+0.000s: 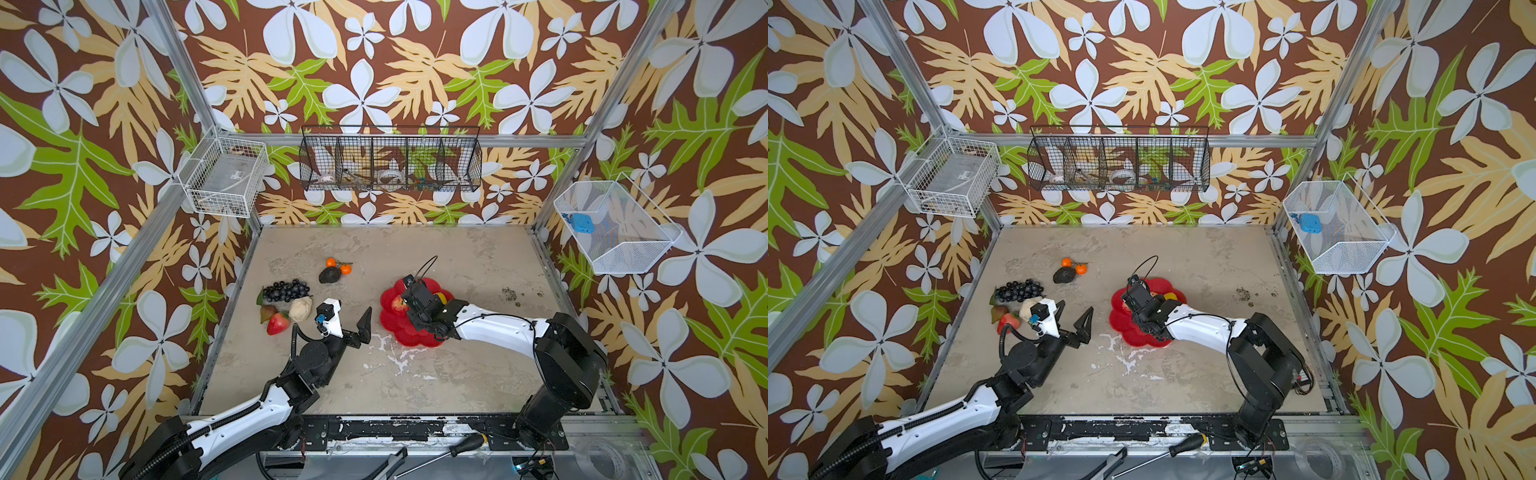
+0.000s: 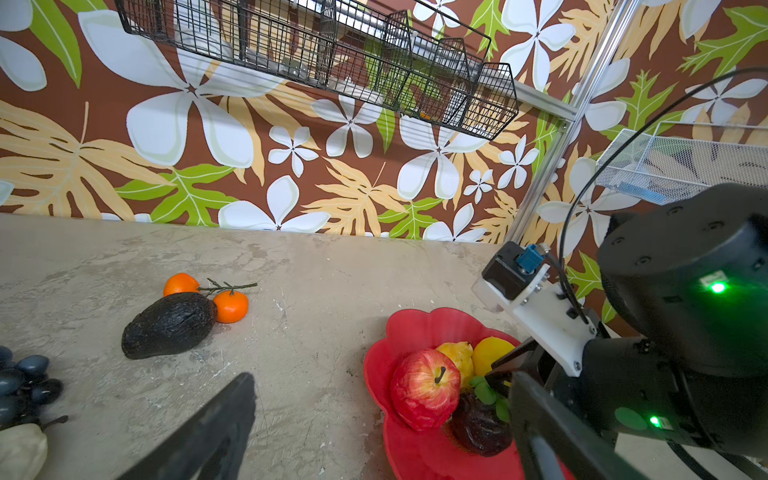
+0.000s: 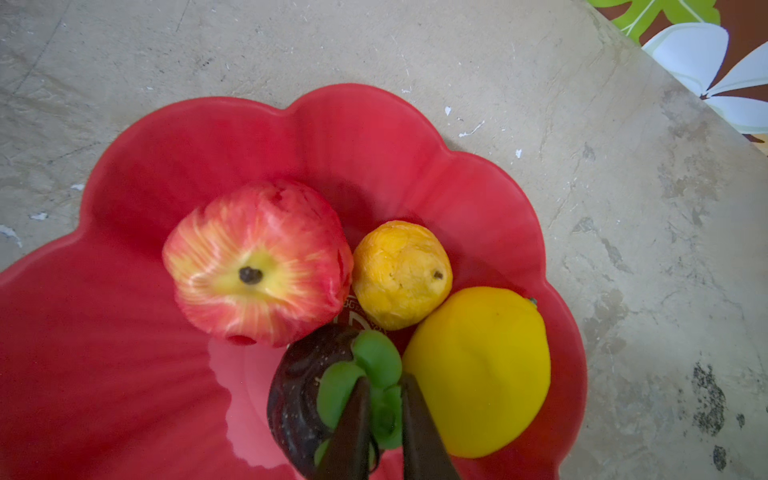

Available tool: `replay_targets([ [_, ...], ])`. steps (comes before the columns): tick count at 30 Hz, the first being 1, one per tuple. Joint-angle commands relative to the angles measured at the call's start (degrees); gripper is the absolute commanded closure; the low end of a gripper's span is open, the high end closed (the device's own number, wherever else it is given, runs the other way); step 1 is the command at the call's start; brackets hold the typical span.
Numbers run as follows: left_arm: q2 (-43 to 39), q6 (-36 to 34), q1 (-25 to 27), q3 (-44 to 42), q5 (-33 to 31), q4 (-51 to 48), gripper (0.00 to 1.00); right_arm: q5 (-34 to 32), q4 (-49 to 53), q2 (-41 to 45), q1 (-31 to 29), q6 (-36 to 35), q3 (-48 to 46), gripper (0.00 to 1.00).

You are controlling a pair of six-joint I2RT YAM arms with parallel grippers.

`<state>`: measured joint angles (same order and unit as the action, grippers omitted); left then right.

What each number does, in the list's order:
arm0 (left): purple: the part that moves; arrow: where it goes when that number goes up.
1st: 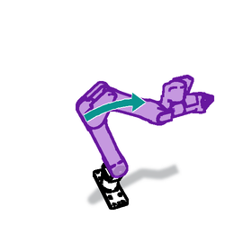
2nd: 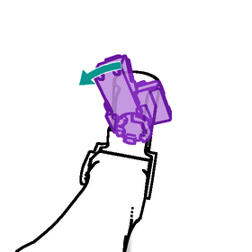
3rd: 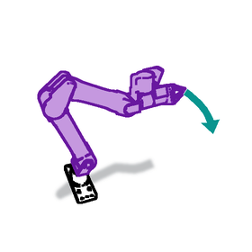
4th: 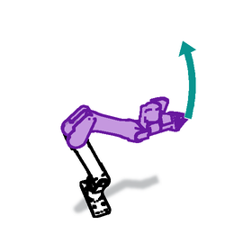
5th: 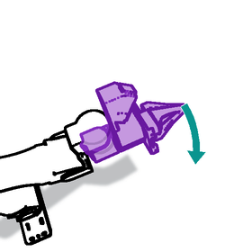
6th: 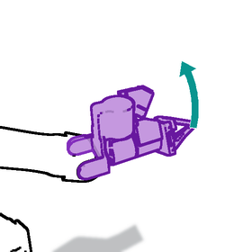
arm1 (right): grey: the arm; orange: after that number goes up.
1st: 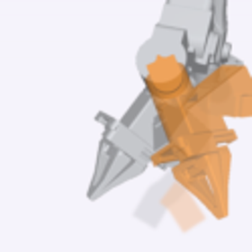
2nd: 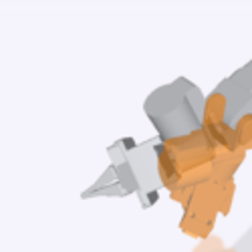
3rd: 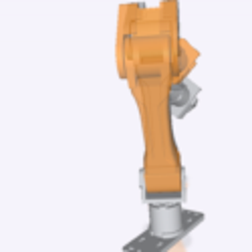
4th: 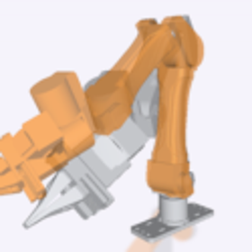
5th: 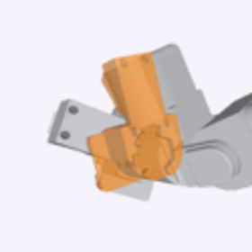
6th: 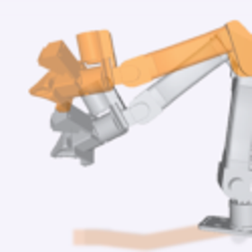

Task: Place and organize the fake fruits in the fruit bowl
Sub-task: 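Lower the mangosteen into the plate beside the apple and open the right gripper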

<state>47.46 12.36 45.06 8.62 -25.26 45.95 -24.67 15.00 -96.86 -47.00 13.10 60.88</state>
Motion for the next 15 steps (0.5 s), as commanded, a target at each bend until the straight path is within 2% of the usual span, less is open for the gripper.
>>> replay_targets([
  [1,0.0,-0.4,-0.1,0.1,-0.8,0.8,0.05,0.7,0.1,0.7,-0.1,0.3,0.2,0.78],
  [15,0.1,-0.5,-0.1,-0.1,-2.0,1.0,0.05,5.3,0.4,5.1,-0.1,0.8,-0.1,0.53],
])
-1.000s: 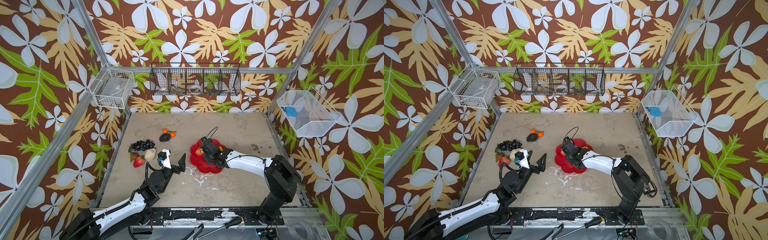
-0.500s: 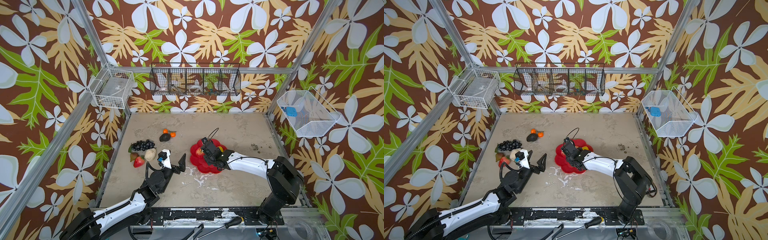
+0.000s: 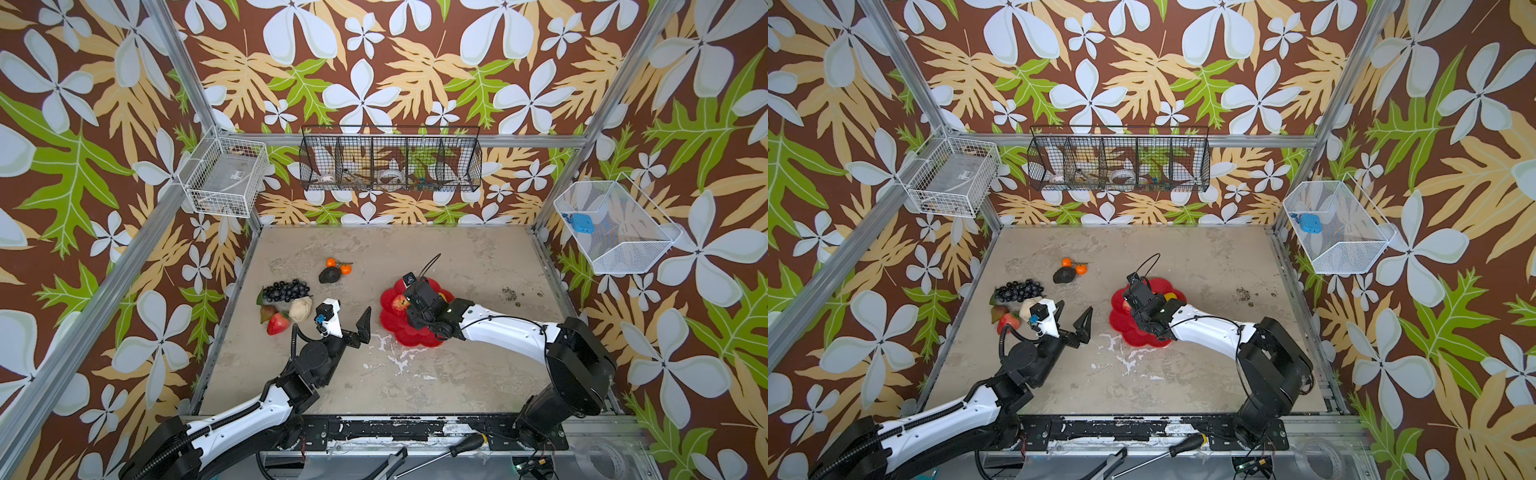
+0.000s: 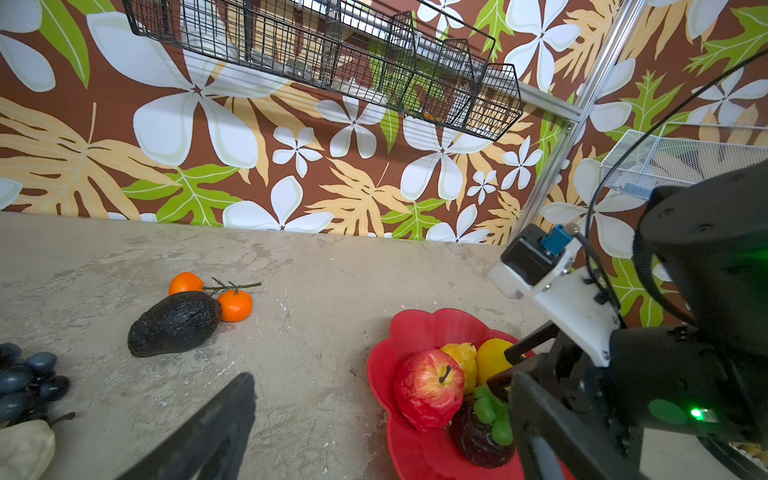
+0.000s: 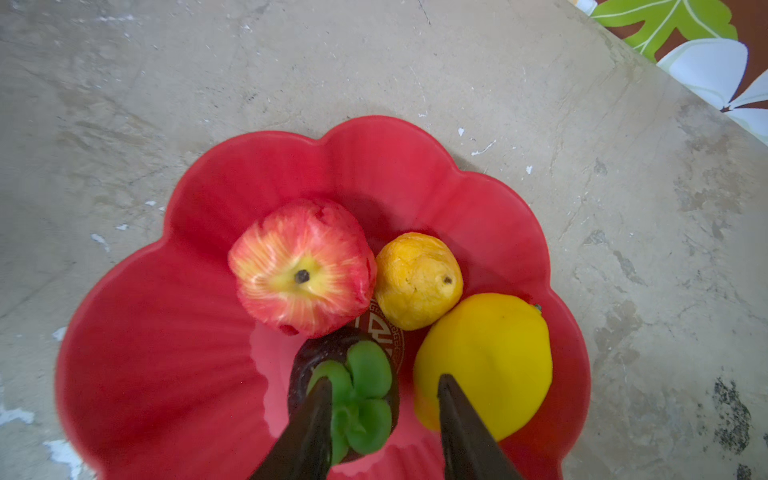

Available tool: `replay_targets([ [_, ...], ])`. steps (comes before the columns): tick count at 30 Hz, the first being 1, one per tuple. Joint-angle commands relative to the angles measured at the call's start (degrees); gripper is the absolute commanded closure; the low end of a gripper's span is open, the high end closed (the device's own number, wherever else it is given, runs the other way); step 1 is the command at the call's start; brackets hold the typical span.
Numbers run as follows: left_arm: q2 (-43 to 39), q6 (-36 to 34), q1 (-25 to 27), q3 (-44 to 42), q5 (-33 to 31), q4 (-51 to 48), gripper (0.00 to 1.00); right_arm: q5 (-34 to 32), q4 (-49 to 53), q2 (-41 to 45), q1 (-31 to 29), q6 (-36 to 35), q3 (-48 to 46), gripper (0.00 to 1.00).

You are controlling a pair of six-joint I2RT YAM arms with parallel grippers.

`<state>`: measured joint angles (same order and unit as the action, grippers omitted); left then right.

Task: Place and organize the fake fruits in the fruit bowl
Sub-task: 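Lower the mangosteen into the plate beside the apple and open the right gripper, then move the left gripper over the cream pear while the right gripper withdraws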

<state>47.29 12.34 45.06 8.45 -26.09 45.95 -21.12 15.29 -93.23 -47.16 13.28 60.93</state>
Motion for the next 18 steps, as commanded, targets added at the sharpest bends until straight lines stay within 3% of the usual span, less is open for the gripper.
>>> replay_targets([
  [1,0.4,-0.4,-0.1,0.1,-1.2,0.9,0.05,2.4,0.2,2.3,0.0,0.7,-0.1,0.51],
  [10,1.8,2.7,-0.1,2.1,-3.3,-2.6,0.05,3.3,0.0,13.9,0.0,1.0,-3.3,0.47],
  [15,4.8,11.4,-0.1,8.9,-3.2,-11.7,0.05,1.6,-6.0,26.8,0.0,2.5,-11.9,0.43],
  [18,7.9,13.1,-0.3,14.7,-3.4,-18.5,0.05,0.0,-9.8,33.3,0.0,4.1,-17.9,0.40],
])
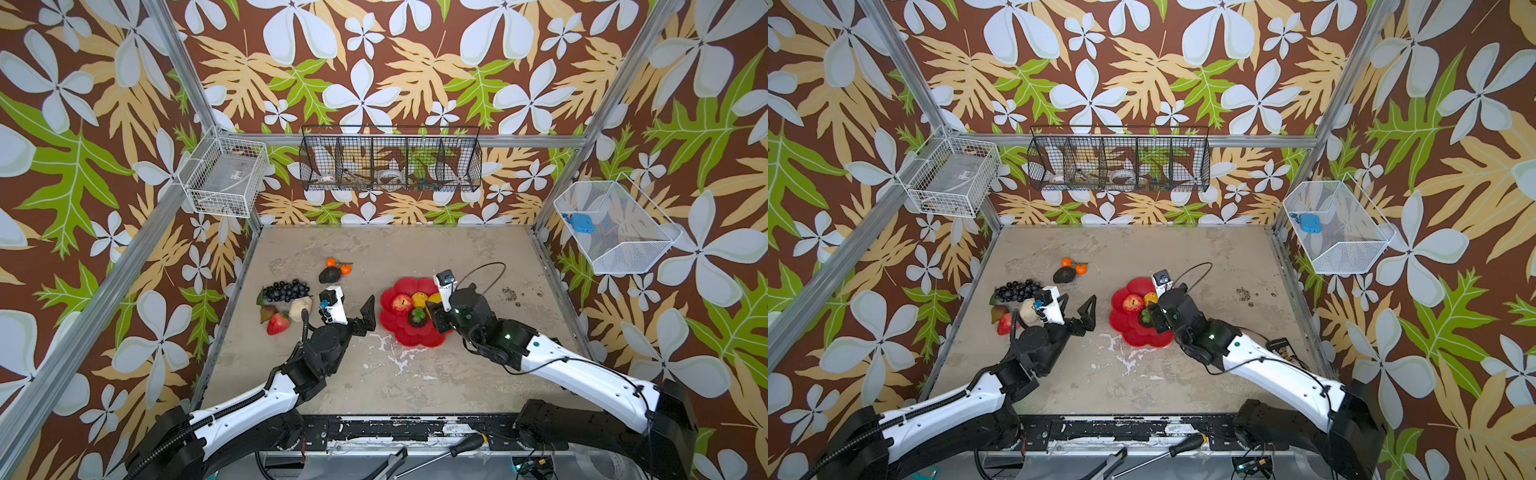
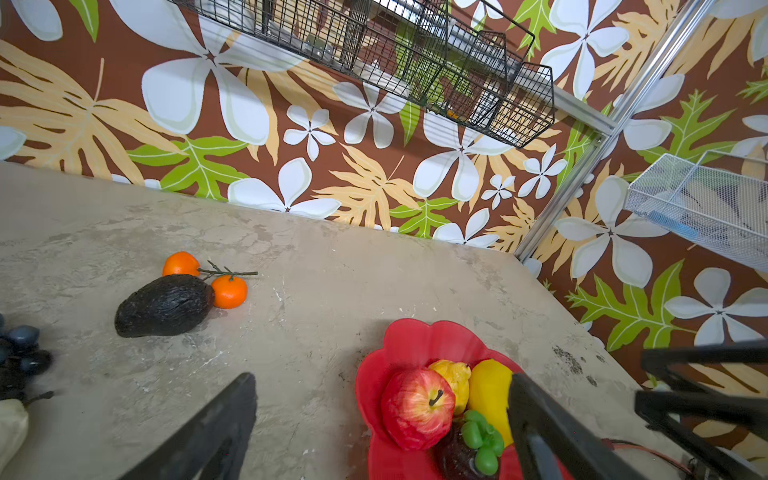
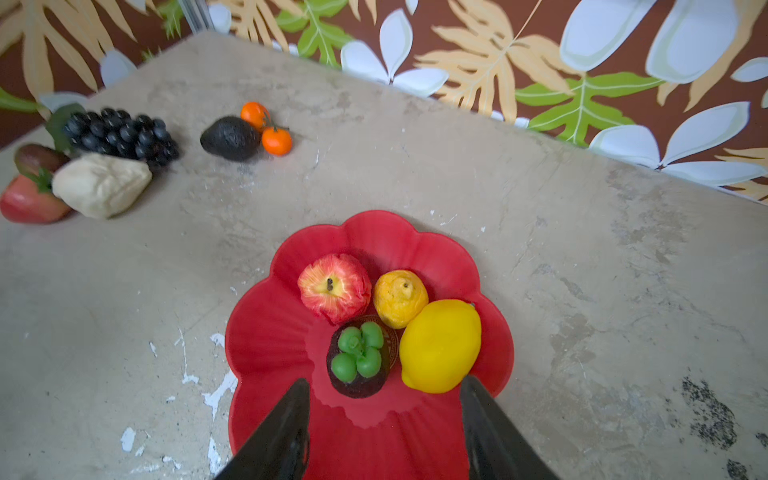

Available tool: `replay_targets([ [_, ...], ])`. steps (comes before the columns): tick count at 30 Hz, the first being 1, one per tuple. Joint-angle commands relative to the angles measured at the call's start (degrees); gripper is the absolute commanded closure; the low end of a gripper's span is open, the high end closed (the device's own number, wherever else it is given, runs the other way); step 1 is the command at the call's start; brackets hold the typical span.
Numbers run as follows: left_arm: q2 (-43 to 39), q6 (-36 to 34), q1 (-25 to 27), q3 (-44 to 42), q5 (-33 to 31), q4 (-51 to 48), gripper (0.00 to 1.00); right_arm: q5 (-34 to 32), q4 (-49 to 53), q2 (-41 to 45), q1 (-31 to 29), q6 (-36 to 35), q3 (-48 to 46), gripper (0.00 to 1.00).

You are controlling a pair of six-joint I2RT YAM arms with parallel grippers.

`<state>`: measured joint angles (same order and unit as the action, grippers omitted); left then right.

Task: Place and organize the fake fruits in the fruit bowl
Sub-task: 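Move the left gripper over the cream pear while the right gripper withdraws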

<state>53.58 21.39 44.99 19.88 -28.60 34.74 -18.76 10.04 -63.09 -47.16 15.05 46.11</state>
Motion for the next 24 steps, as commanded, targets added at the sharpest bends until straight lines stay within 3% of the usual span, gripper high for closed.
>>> replay_targets([
  [1,2.8,5.1,-0.5,5.5,-2.4,-10.7,0.05,-2.9,-5.8,5.2,0.1,3.1,-5.0,0.39],
  [4,5.4,12.8,-3.6,11.0,-7.7,-23.9,0.06,-3.2,-8.3,9.8,0.1,4.4,-9.8,0.37],
  [6,5.5,14.7,-6.6,11.2,-6.6,-26.9,0.06,-3.2,-9.2,12.3,0.1,4.9,-12.4,0.37],
  [10,5.3,18.3,-11.1,12.6,-10.9,-35.8,0.06,-4.8,-9.9,16.6,0.1,6.1,-16.9,0.36],
  [14,7.1,18.8,-20.6,12.8,-3.4,-36.4,0.05,-5.9,-12.7,19.1,0.1,7.7,-21.1,0.32],
  [24,18.9,19.1,-32.6,16.8,-3.1,-34.7,0.03,-7.3,-15.5,18.4,0.1,9.2,-25.5,0.30],
])
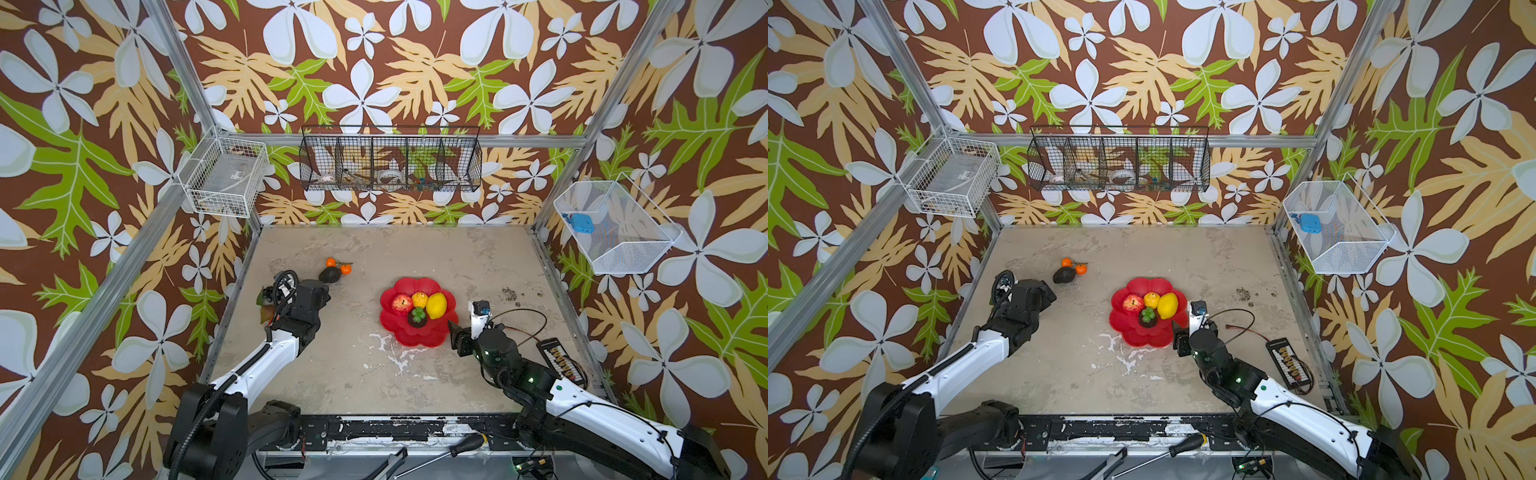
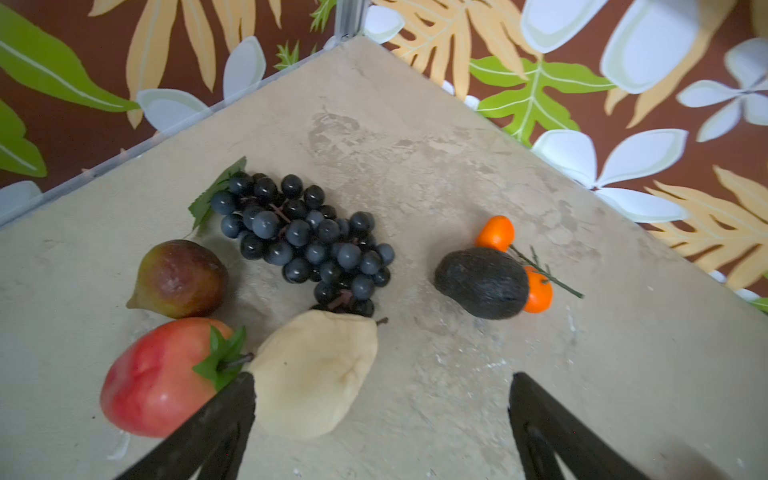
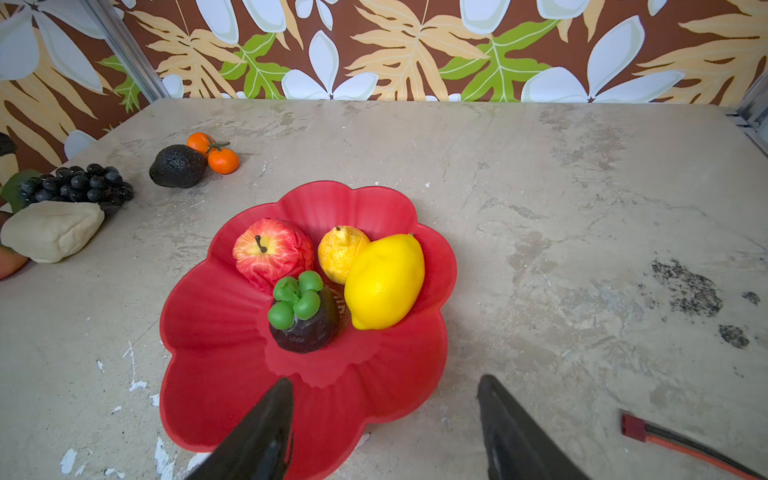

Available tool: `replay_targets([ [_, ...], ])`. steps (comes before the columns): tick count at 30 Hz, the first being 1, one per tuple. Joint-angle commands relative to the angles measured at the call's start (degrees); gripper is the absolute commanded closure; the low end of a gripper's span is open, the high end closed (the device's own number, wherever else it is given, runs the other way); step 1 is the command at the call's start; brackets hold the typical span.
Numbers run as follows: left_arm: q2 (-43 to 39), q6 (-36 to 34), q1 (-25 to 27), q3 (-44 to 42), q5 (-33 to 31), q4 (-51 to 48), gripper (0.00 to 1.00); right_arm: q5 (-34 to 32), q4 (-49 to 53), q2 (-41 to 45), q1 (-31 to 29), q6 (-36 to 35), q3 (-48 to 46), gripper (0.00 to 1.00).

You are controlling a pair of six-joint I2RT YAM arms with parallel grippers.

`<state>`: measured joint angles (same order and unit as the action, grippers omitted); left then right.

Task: Place and organize the fake fruits in the fruit bowl
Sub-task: 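Move the left gripper over the cream pear while the right gripper withdraws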

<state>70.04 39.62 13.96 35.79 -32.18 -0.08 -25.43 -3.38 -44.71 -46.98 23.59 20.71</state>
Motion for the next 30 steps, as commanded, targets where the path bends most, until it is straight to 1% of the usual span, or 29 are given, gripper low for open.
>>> replay_targets([
  [1,4.2,0.9,-2.5,1.2,0.5,0.3,0.03,-0.7,-2.2,0.3,0.0,0.6,-0.2,0.30],
  [3,6.5,-0.1,-4.1,2.3,1.6,0.6,0.01,-0.8,-2.4,0.8,0.0,0.6,-0.6,0.30],
  [8,10.3,-0.6,-5.7,3.9,3.4,0.4,0.00,-0.9,-2.9,1.5,0.0,0.6,-1.6,0.29],
  [15,14.9,-0.9,-6.4,5.7,6.1,-0.8,0.00,-0.9,-2.7,2.0,0.0,0.5,-1.6,0.30],
  [19,15.5,-0.6,-6.4,5.3,7.2,-0.5,0.00,-0.8,-2.8,2.1,0.0,0.5,-1.6,0.30],
  [22,15.0,-0.7,-6.4,4.7,9.9,-0.3,0.00,-0.8,-2.9,1.7,0.0,0.5,-1.6,0.30],
  [26,14.5,-0.3,-4.8,4.2,12.8,0.0,0.00,-0.8,-3.2,0.8,0.0,0.5,-1.6,0.30],
  [30,13.7,-0.4,-2.4,4.1,10.7,-1.2,0.01,-0.7,-3.3,0.1,0.0,0.5,-1.4,0.30],
])
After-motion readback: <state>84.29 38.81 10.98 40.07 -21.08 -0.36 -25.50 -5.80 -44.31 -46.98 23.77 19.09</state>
